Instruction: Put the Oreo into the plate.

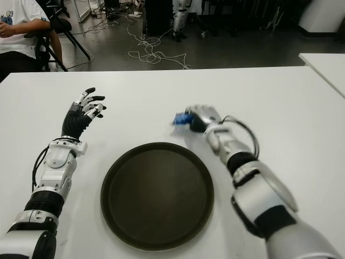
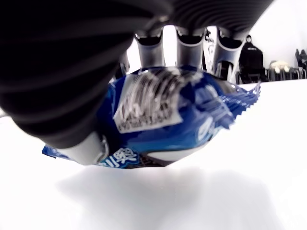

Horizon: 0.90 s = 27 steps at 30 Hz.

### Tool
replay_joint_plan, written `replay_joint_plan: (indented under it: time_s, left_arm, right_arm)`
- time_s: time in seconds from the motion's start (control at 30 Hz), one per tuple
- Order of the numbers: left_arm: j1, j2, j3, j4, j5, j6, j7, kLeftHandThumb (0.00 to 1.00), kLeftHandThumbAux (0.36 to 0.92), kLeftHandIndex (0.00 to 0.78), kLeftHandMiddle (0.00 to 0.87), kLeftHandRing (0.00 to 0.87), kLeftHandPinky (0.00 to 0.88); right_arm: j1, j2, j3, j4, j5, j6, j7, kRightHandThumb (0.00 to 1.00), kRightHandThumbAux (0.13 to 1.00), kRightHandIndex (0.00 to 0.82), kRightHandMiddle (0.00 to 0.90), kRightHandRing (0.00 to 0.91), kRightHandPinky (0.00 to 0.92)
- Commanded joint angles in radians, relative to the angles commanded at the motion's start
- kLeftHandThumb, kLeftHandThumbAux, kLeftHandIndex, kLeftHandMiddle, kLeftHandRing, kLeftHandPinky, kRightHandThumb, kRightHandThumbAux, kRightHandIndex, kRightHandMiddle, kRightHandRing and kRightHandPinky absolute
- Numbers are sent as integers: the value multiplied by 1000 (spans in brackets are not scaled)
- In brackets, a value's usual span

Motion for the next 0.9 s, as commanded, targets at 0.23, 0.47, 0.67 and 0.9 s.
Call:
replay_joint_plan:
  time_s: [0.23, 0.47, 0.67, 0.9]
  left_arm:
    - [-10, 3, 5, 27, -1, -14, 0, 292, 613, 143, 281, 347, 429]
    - [-16, 7, 4, 47, 6, -29, 8, 273, 618, 144, 274, 336, 419]
    - [-19, 11, 2, 52, 12, -35, 12, 260, 622, 145, 274, 329, 404]
    - [-19, 16, 2, 50, 15, -30, 12, 259, 625, 144, 274, 327, 398]
  right_arm:
    - [80, -76, -78, -319, 6, 25, -17, 939, 669, 367, 504, 573, 626]
    - [175, -135, -147, -555, -3, 77, -11, 947, 661, 435, 452, 534, 711]
    - [285, -173, -197, -749, -9, 69, -13, 947, 661, 441, 454, 517, 697]
    - [421, -183, -197, -958, -17, 51, 42, 946, 662, 427, 469, 518, 667]
